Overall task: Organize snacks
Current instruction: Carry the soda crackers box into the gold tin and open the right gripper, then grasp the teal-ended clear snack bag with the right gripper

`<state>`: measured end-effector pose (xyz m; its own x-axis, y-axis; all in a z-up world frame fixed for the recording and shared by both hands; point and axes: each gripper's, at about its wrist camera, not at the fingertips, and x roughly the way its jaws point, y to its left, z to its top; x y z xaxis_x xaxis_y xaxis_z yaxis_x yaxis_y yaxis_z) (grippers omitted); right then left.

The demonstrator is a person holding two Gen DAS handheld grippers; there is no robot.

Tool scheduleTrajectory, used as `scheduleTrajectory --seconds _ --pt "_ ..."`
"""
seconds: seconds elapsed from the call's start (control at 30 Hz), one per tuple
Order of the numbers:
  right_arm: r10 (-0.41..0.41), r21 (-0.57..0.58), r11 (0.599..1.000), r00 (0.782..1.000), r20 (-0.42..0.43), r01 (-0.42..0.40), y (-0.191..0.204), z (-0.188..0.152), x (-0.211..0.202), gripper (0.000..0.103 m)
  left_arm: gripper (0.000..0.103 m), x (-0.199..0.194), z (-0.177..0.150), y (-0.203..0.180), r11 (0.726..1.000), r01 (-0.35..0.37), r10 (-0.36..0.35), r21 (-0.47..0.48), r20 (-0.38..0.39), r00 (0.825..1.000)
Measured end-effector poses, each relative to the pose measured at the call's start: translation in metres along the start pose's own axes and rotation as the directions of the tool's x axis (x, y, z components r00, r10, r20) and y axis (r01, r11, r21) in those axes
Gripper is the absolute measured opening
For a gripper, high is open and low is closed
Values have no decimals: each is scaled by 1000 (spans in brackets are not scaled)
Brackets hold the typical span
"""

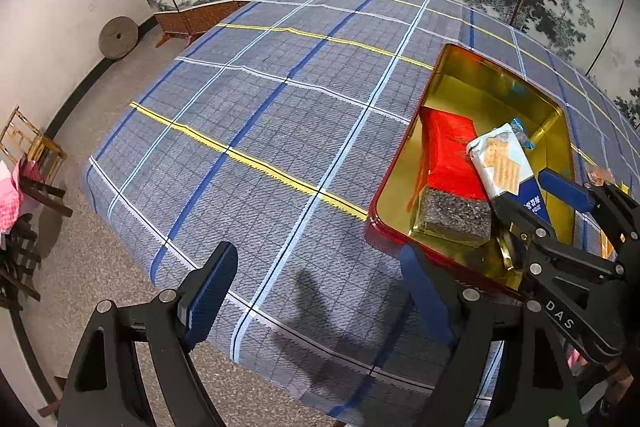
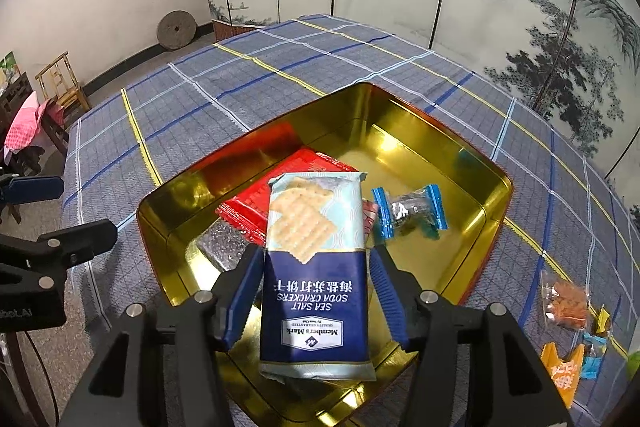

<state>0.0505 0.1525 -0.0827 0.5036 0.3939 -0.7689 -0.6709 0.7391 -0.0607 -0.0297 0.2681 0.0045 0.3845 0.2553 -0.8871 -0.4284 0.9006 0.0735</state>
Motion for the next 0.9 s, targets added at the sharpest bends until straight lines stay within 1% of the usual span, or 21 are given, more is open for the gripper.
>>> scheduleTrajectory --seconds 0.2,0.43,0.9 --pt "-19 -13 1000 1000 12 19 -3 -2 -6 56 81 -4 1 -7 1000 -1 1 16 7 1000" --pt "-28 4 1000 999 23 28 -14 -6 -16 56 81 -8 2 -18 999 0 -1 41 13 1000" --pt "-77 64 995 996 33 75 -55 -25 -35 56 81 -19 2 -53 994 10 -13 109 30 999"
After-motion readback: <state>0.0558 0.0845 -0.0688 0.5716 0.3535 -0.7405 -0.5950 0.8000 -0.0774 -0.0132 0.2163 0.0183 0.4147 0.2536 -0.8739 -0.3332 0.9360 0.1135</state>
